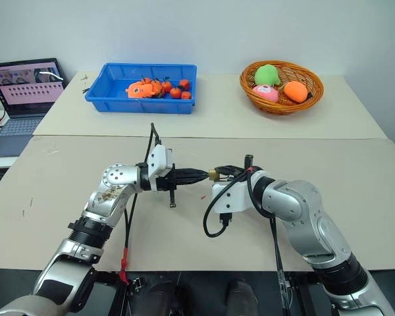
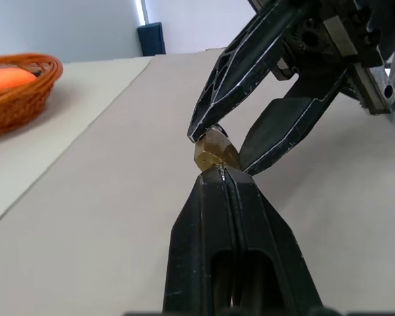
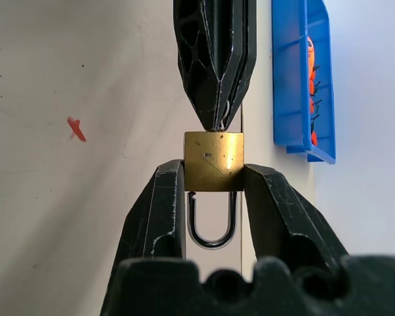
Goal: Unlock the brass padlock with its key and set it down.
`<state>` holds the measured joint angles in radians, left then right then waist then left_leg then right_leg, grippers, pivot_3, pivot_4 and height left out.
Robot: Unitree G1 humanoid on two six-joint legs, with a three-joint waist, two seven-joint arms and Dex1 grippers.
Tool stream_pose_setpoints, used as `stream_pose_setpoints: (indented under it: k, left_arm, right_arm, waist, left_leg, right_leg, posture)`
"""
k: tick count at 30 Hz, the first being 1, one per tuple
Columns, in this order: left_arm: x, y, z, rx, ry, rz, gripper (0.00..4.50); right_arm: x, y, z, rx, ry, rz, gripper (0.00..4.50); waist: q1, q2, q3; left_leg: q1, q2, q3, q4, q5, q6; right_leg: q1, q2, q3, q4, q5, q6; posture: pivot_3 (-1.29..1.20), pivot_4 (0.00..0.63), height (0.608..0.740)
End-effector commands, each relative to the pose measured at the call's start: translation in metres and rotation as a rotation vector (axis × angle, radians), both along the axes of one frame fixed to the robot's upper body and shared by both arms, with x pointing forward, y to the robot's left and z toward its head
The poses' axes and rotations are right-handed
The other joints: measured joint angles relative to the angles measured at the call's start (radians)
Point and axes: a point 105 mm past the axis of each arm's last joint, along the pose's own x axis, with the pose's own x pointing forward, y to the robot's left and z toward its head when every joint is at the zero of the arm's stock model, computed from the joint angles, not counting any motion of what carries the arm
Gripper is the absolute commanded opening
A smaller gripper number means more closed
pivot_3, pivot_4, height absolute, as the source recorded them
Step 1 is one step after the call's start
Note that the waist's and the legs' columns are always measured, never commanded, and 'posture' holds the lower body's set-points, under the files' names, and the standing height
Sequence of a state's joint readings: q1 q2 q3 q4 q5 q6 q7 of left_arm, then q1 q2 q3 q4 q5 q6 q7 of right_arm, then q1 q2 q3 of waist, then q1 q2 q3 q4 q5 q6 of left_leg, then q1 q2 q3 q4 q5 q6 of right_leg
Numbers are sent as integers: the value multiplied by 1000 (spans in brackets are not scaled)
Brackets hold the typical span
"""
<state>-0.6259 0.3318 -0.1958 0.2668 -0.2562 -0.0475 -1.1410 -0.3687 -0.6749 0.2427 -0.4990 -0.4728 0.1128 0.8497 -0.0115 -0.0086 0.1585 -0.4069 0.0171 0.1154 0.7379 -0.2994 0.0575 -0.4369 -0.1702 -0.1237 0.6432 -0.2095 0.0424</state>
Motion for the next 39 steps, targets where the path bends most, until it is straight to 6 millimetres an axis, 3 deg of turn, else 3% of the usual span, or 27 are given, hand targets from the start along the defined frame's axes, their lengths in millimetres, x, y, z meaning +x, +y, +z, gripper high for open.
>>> stream_pose_setpoints:
  k: [1, 12, 15, 19, 22, 31, 34, 37, 39]
  left_arm:
    - [4, -2, 4, -16, -19, 15, 46]
    - [10, 0, 9, -56, 155, 42, 46]
    - [10, 0, 10, -53, 157, 45, 717]
    - [10, 0, 10, -56, 162, 47, 2315]
    - [10, 1, 9, -55, 166, 50, 3256]
    - [4, -1, 9, -64, 279, 11, 3256]
    - [4, -2, 12, -91, 440, 15, 3256]
    - [-8, -2, 22, -134, 751, -63, 3256]
    - [-10, -1, 24, -133, 815, -59, 3256]
  right_arm:
    - [-11, 10, 11, 29, -36, 62, 937]
    - [-10, 10, 11, 25, -35, 60, 937]
    - [-10, 10, 11, 24, -37, 61, 937]
    - [-10, 11, 11, 25, -37, 62, 937]
    - [-10, 10, 11, 25, -37, 62, 937]
    - [-10, 10, 9, 22, -35, 60, 937]
    - [-10, 10, 10, 21, -36, 60, 937]
    - [-10, 10, 10, 22, -36, 61, 937]
    - [-10, 10, 10, 22, -36, 61, 937]
  waist:
    - [0, 0, 0]
    - [0, 0, 0]
    - [0, 0, 0]
    - [0, 0, 0]
    - [0, 0, 0]
    - [0, 0, 0]
    - [0, 0, 0]
    - [-1, -1, 0]
    - [-1, -1, 0]
  left_leg:
    - [0, 0, 0, 0, 0, 0]
    - [0, 0, 0, 0, 0, 0]
    - [0, 0, 0, 0, 0, 0]
    - [0, 0, 0, 0, 0, 0]
    - [0, 0, 0, 0, 0, 0]
    - [0, 0, 0, 0, 0, 0]
    - [0, 0, 0, 0, 0, 0]
    - [0, 0, -1, 0, 0, 0]
    - [0, 1, -1, 1, 0, 0]
  right_leg:
    - [0, 0, 0, 0, 0, 0]
    - [0, 0, 0, 0, 0, 0]
    - [0, 0, 0, 0, 0, 0]
    - [0, 0, 0, 0, 0, 0]
    - [0, 0, 0, 0, 0, 0]
    - [0, 0, 0, 0, 0, 0]
    - [0, 0, 0, 0, 0, 0]
    - [0, 0, 0, 1, 0, 0]
    - [0, 0, 0, 1, 0, 1]
  posture:
    - [0, 150, 692]
    - [0, 150, 692]
    - [0, 150, 692]
    - [0, 150, 692]
    - [0, 150, 692]
    - [0, 150, 692]
    - [0, 150, 692]
    - [0, 150, 692]
    - [0, 150, 692]
